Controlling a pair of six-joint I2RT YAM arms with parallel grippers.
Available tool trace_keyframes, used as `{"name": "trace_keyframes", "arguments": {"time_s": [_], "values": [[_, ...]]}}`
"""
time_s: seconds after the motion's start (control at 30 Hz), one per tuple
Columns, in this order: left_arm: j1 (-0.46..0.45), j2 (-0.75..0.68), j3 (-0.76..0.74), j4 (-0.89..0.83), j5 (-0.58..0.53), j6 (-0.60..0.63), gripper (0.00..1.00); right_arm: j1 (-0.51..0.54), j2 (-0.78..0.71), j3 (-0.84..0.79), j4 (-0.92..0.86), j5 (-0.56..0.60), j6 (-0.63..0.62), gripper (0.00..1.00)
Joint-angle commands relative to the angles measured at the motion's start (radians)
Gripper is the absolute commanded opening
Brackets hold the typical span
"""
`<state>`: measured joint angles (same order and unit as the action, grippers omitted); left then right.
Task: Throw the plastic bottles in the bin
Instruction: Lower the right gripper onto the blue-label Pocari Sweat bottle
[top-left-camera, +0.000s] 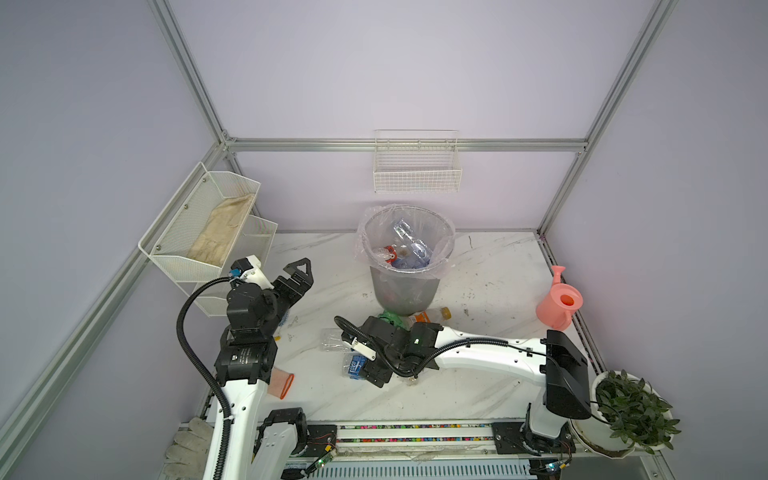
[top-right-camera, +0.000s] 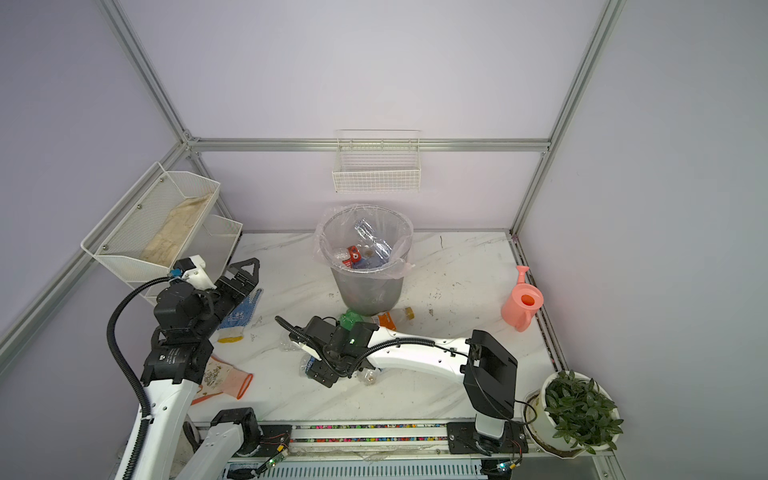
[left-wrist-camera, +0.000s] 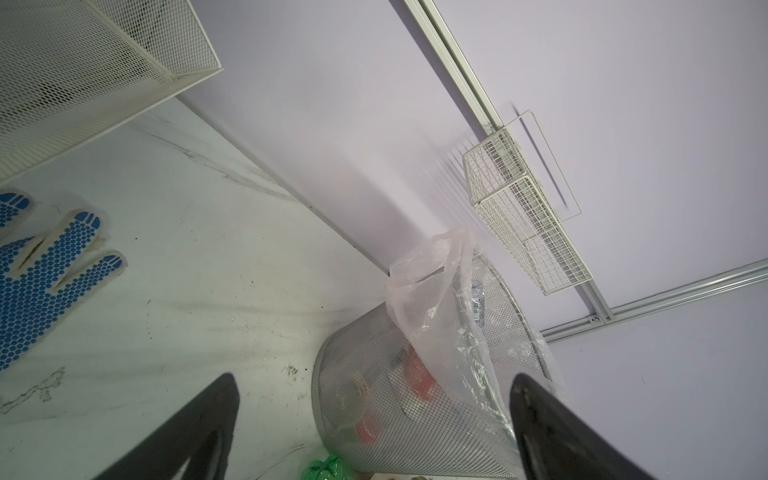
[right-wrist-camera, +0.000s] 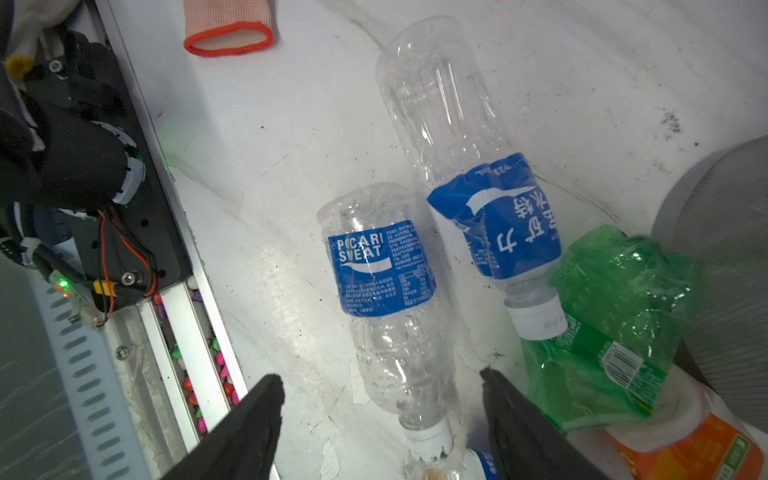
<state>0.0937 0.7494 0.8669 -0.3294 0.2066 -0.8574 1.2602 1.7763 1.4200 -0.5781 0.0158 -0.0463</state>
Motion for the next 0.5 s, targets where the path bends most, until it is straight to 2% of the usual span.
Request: {"name": "trace_keyframes", "arguments": {"time_s": [0.0,0.27,0.47], "values": [[0.009,-0.016,-0.041,0.023,0.025,-0.012,1.00,0.011,0.028,0.004,0.010,0.039,-0.008,0.77],[0.011,-0.035,-0.052,0.014,0.029,-0.011,1.00,0.011,0.103,0.017,0.021,0.091,-0.018,0.75],[0.011,-0.043,-0.060,0.012,0.029,-0.011,1.00,0.013,0.137,0.022,0.020,0.078,-0.022,0.74]]}}
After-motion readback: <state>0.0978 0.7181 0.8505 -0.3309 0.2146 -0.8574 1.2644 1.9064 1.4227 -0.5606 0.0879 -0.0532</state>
